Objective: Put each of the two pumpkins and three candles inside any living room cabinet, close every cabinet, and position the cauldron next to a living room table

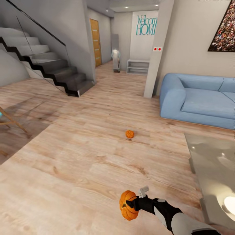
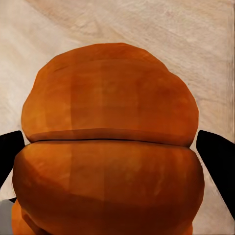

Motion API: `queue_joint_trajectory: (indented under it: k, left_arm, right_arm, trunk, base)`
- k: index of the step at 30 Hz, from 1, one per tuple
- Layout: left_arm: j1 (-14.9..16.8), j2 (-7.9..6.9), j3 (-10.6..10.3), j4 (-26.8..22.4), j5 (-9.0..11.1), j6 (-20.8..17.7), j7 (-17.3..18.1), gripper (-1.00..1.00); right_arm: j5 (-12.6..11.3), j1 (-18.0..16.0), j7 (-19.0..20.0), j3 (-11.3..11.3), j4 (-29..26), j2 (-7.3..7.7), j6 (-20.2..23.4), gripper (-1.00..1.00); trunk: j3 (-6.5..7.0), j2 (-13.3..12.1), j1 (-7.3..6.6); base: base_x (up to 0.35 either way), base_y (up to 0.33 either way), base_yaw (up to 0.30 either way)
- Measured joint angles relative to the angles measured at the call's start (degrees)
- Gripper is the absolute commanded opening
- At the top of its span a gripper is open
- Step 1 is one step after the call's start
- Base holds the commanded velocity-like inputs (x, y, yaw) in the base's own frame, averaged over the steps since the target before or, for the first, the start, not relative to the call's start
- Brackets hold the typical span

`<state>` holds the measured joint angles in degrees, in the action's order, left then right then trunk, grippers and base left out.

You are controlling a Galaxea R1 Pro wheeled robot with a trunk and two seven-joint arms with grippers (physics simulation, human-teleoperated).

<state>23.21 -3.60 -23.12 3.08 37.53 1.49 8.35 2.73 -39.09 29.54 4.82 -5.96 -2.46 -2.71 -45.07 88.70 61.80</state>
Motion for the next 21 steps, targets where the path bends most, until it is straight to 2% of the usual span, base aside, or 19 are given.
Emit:
queue_joint_trajectory:
  k: [5, 9, 21]
  left_arm:
    - [0.0, 0.00, 0.0, 0.0, 0.0, 0.0, 0.0, 1.00]
    - [0.0, 0.00, 0.0, 0.0, 0.0, 0.0, 0.0, 1.00]
    - [0.1, 0.00, 0.0, 0.0, 0.0, 0.0, 0.0, 1.00]
  right_arm:
    - [0.1, 0.4, 0.0, 0.2, 0.0, 0.00, -0.1, -1.00]
    - [0.0, 0.7, 0.0, -0.1, 0.0, 0.00, -2.0, -1.00]
    - [0.1, 0.8, 0.0, 0.0, -0.1, 0.09, -3.4, -1.00]
  trunk:
    - [0.32, 0.0, 0.00]
    - [0.57, 0.0, 0.00]
    - [0.67, 0.0, 0.00]
  base:
    - [0.322, 0.000, -0.199]
    - [0.318, 0.000, -0.172]
    - [0.317, 0.000, -0.014]
